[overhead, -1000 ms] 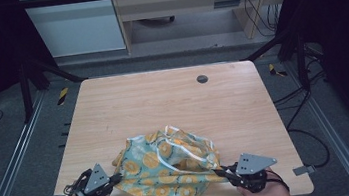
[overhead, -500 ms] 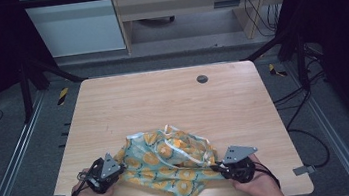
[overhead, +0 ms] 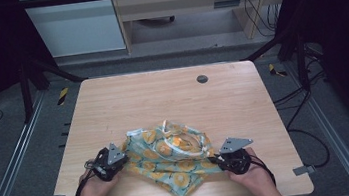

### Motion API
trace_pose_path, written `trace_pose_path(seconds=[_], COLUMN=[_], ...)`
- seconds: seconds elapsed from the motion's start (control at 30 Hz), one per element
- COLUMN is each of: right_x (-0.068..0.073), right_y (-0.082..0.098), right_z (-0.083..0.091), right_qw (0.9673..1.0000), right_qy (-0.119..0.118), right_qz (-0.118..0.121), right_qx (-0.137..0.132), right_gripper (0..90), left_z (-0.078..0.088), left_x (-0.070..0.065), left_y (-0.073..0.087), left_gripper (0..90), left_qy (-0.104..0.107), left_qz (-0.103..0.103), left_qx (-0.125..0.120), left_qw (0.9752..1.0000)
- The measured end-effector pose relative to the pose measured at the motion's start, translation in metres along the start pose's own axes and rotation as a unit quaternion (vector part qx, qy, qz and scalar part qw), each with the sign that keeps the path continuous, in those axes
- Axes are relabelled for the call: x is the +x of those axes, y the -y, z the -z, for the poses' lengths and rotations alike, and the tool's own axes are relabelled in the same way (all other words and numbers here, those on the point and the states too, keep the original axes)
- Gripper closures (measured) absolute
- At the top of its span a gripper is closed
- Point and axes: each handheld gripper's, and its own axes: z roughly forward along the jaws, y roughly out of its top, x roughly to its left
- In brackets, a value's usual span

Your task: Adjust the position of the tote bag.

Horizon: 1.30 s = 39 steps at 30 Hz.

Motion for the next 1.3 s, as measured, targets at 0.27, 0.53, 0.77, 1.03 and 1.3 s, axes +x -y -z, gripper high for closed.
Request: trace_pose_path(seconds=[0.27,0.53,0.77,1.03,1.3], right_x=[0.004,0.009,0.002,-0.017,-0.015], right_y=[0.000,-0.005,-0.044,-0.090,-0.107], right_z=[0.012,0.042,0.054,-0.005,-0.025], right_qw=[0.9996,0.9979,0.9960,0.9992,0.9997], right_qy=[0.016,0.034,0.023,0.012,-0.009], right_qz=[-0.012,-0.013,0.006,0.005,0.012], right_qx=[-0.019,-0.054,-0.086,-0.037,-0.019], right_gripper=[45.9,14.5,26.5,47.7,89.9], left_z=[0.012,0.041,0.055,0.054,0.058], left_x=[-0.003,-0.006,-0.004,-0.005,-0.006], left_y=[-0.001,0.004,0.005,0.002,-0.001], left_gripper=[67.6,42.8,31.3,24.5,24.8], left_qy=[-0.015,-0.020,-0.025,-0.027,-0.024], left_qz=[0.033,0.073,0.100,0.103,0.102], left_qx=[-0.027,-0.070,-0.094,-0.097,-0.105], left_qw=[0.9990,0.9946,0.9902,0.9896,0.9889])
